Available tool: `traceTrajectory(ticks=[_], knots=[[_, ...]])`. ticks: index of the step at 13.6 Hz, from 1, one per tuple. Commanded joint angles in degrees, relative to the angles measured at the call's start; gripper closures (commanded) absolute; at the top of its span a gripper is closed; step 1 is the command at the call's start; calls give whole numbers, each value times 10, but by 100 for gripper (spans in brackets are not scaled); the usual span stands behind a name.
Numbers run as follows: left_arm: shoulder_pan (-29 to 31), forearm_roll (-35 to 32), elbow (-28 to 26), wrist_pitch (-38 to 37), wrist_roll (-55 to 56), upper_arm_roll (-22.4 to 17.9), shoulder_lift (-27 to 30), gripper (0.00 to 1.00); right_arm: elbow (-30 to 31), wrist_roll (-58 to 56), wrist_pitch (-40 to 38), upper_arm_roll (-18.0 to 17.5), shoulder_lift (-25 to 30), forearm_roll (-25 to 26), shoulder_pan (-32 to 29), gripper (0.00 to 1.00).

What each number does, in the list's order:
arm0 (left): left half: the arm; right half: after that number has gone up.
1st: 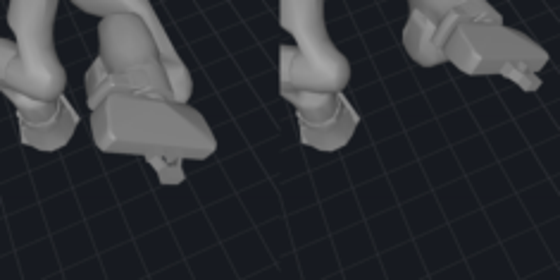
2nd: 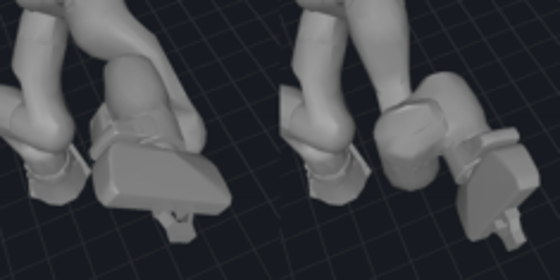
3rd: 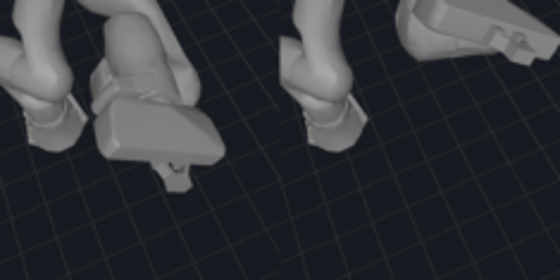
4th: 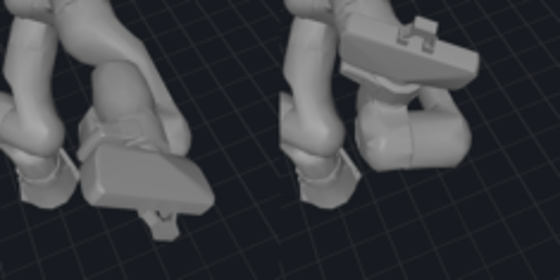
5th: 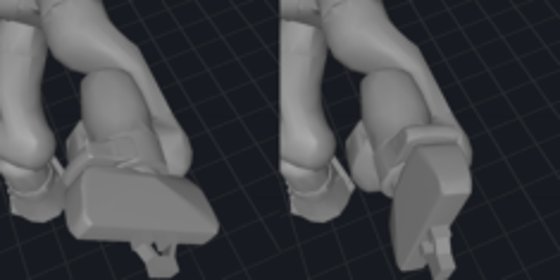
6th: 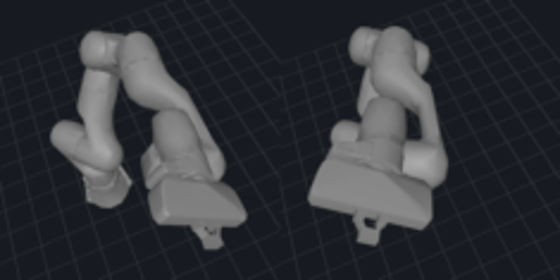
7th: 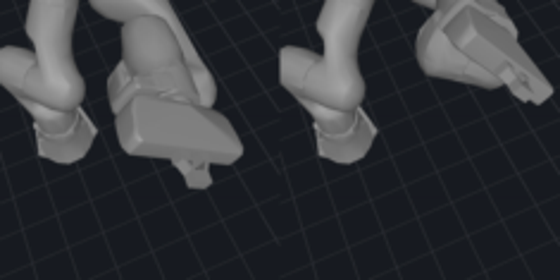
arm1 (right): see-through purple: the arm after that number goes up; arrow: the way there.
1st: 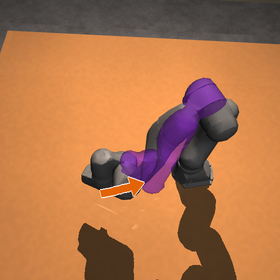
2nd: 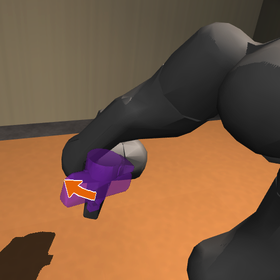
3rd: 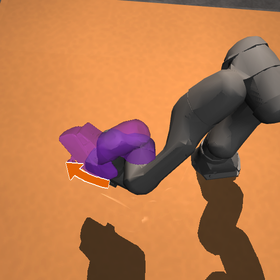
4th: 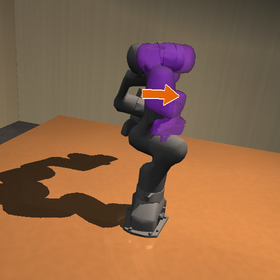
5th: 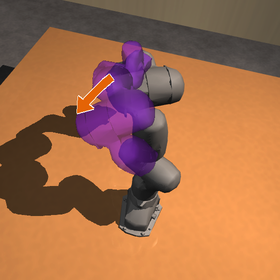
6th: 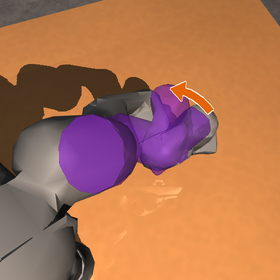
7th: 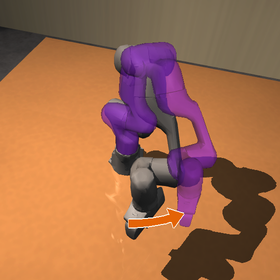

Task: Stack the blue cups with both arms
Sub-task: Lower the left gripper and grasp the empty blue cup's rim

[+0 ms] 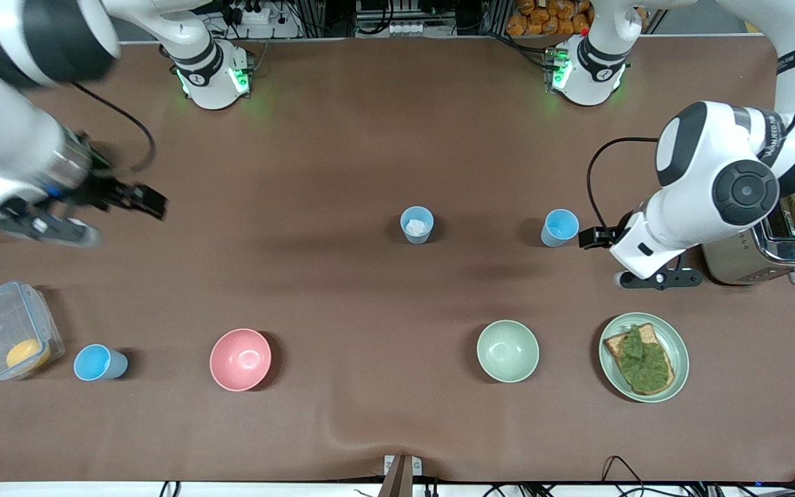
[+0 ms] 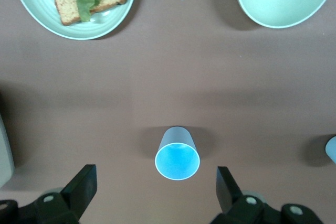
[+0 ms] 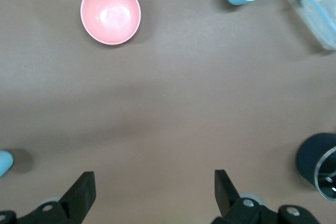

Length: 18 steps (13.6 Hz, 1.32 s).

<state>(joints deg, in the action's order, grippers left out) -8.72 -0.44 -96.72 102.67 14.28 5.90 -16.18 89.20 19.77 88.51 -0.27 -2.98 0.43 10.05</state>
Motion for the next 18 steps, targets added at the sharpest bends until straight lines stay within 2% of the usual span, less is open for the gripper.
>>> traceTrajectory(ticks=[1, 2, 4, 6, 8, 13, 18], knots=[[-18, -13, -5, 23, -7, -1, -15, 0, 26, -1, -24, -19, 46, 7, 0, 0], [-23, -13, -14, 40, -7, -2, -16, 0, 24, -9, -16, -18, 42, 4, -6, 0], [-31, -6, -76, 116, -7, -1, -10, 0, 26, -87, 36, -14, 37, 0, -15, 0], [-52, -4, -130, 189, 4, -1, -8, 0, 27, -147, 42, -15, 29, -17, -67, 0], [-56, 2, -150, 225, 6, 0, -14, 0, 27, -149, 37, -14, 27, -25, -86, 0], [-90, 13, -210, 277, 45, -1, -9, 0, 4, -147, 36, -14, 20, -25, -99, 0], [-92, 5, -314, 321, 59, -1, 55, 0, -1, -150, 33, -14, 10, -25, -110, 0]])
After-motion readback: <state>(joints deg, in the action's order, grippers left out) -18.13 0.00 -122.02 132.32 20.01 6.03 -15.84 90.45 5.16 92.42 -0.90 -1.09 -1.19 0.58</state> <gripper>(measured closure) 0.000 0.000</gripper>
